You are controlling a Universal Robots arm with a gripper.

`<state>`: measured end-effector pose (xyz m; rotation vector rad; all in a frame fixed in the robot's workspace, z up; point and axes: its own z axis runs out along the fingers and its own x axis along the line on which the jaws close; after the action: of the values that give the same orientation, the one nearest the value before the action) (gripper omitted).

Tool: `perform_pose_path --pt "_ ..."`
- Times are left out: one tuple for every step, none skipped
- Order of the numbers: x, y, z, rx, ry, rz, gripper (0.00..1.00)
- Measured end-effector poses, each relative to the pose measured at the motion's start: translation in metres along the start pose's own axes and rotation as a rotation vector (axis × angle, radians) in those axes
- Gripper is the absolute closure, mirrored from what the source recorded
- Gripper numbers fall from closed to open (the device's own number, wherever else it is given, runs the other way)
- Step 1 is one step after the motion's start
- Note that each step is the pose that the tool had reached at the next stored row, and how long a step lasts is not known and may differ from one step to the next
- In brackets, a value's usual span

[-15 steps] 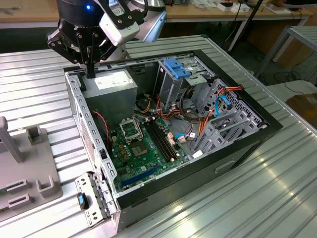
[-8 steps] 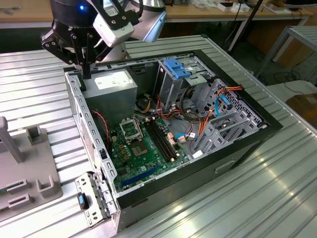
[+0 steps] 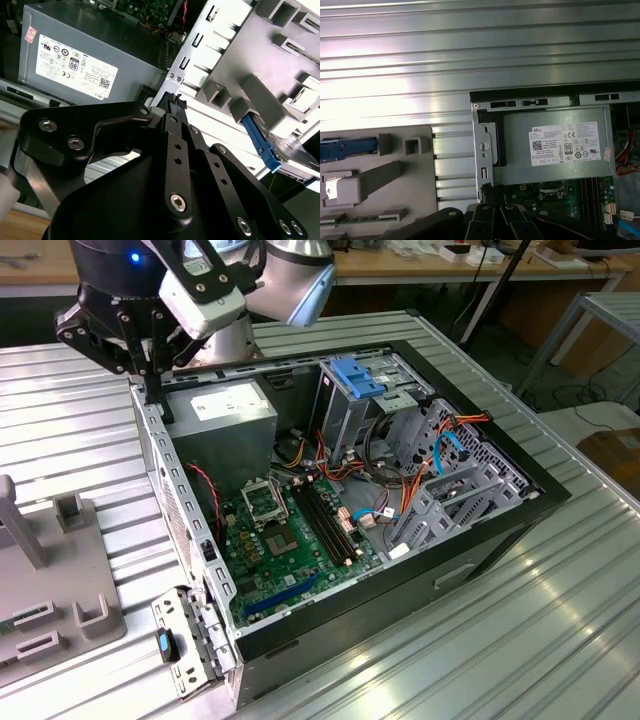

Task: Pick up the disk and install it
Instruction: 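Reach for the disk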

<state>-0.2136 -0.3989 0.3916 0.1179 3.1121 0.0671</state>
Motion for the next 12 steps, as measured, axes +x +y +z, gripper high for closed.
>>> perform_pose_path --pt "0.003 -0.0002 0.0 0.0 0.0 0.0 0.89" --pt "0.0042 -0.0003 0.0 0.0001 0.0 0.0 0.89" --pt "0.0058 -0.0004 0.0 0.0 0.0 0.0 0.89" --pt "0.0064 -0.0004 0.0 0.0 0.0 0.0 0.89" --pt "0.0065 -0.0005 -0.0001 0.0001 0.0001 0.0 0.89" --pt "0.0065 -0.0005 0.0 0.0001 0.0 0.0 0.89" --pt "0.0065 -0.0005 0.0 0.0 0.0 0.0 0.89" --pt "0.0066 -0.0005 0.0 0.0 0.0 0.0 0.89" --pt "0.0066 -0.0005 0.0 0.0 0.0 0.0 0.89" --pt "0.0066 -0.0005 0.0 0.0 0.0 0.0 0.89" --pt "0.0066 -0.0005 0.0 0.0 0.0 0.0 0.89" --pt "0.0066 -0.0005 0.0 0.0 0.0 0.0 0.89"
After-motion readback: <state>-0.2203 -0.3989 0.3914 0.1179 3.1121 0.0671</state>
